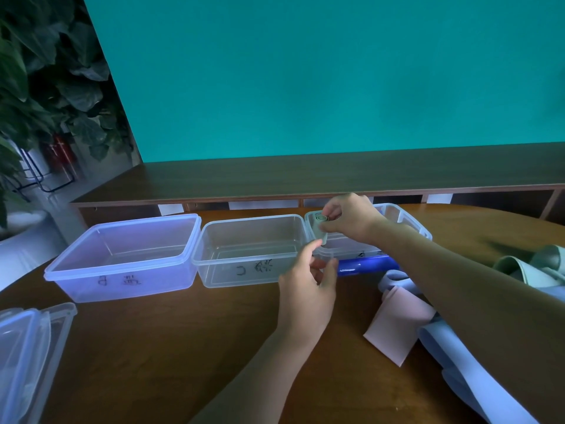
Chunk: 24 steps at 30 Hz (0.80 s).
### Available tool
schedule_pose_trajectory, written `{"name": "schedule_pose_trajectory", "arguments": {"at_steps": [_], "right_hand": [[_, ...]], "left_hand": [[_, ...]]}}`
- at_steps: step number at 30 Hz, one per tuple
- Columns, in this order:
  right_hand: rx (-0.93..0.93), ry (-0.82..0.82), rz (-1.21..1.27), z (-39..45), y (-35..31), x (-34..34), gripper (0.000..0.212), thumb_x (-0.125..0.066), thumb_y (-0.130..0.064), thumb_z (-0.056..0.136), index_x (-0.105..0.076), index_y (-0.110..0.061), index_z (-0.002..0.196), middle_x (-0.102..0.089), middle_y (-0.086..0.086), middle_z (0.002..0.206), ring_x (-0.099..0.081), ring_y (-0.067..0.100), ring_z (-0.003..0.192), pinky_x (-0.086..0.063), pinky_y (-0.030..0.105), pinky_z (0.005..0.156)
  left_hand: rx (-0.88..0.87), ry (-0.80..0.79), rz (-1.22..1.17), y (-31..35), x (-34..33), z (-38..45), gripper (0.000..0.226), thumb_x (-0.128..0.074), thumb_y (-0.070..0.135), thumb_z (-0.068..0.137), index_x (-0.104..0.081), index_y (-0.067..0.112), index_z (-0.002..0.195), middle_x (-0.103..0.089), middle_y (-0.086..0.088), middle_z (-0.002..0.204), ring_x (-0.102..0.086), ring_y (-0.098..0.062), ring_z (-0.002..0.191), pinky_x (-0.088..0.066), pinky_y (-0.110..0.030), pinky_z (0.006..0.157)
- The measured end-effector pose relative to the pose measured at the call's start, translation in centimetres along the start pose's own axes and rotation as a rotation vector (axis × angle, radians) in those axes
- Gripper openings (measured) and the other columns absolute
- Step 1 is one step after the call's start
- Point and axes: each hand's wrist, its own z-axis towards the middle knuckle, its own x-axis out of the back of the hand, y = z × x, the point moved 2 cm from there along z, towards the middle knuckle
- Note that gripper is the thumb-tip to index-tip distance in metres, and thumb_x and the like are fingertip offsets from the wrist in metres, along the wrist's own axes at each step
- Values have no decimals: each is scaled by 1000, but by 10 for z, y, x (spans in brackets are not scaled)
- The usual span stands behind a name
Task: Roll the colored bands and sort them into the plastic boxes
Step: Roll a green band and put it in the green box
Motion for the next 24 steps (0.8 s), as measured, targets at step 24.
{"name": "schedule_pose_trajectory", "arguments": {"at_steps": [24], "right_hand": [[-13,-24,67,2,3,0,49,-87,-36,76,-70,-14,117,-73,2,109,-66,14,96,-46,22,80]], "left_hand": [[11,-2,-7,0,1,0,46,-67,32,94,-57,24,138,-67,17,95,-60,12,80,-45,0,71]]}}
